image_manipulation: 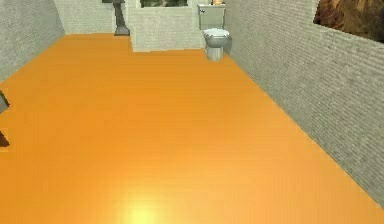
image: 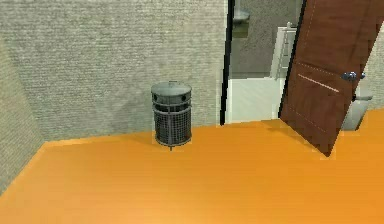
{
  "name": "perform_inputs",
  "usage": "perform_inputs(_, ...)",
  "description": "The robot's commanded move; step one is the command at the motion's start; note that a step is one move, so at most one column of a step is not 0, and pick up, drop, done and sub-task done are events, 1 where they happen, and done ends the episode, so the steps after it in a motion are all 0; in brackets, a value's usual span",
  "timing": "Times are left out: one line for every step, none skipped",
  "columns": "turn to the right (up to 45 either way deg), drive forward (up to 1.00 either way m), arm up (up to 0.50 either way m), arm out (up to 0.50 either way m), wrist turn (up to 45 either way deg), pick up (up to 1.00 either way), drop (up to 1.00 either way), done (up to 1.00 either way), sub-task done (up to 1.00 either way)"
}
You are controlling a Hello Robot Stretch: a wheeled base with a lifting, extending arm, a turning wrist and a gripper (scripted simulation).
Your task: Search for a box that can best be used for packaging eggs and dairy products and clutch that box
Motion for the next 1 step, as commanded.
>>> perform_inputs(0.0, 0.05, 0.00, 0.00, 0.0, 0.00, 0.00, 0.00, 0.00)
